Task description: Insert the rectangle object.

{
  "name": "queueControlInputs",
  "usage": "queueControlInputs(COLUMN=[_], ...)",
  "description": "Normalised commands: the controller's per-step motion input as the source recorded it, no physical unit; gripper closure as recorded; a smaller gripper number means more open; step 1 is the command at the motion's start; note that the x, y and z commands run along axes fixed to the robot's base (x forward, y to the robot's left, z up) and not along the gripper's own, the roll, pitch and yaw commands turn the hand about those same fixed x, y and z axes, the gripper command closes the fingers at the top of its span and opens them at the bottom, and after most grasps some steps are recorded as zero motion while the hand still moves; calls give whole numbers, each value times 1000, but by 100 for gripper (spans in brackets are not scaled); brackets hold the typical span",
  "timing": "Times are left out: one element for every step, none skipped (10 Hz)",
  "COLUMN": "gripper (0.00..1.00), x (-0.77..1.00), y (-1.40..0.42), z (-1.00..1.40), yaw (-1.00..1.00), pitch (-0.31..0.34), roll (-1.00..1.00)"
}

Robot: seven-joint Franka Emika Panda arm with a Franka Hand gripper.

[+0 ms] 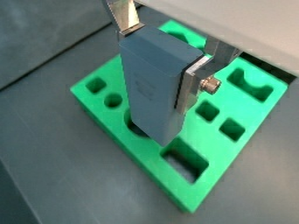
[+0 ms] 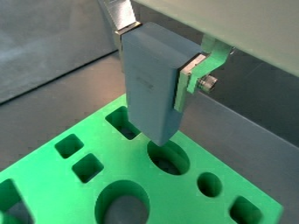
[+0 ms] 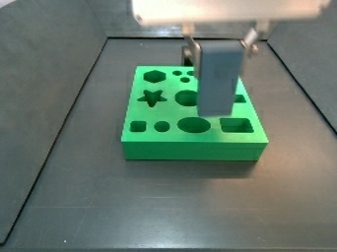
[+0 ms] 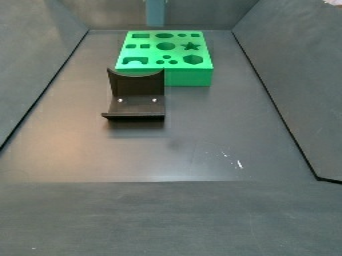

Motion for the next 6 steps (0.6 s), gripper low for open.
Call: queueControlInputs(gripper=[100,100,100,100,100,100], x=[937,940,880,834,843,851], y=[-146,-71,0,11,43,43], z=[-257,-180,-249,-186,-203,-189], yaw=[0,0,0,-11,-40,-51], pitch=[269,290,333,317,276,260], roll=[87,97,166,177,190,180])
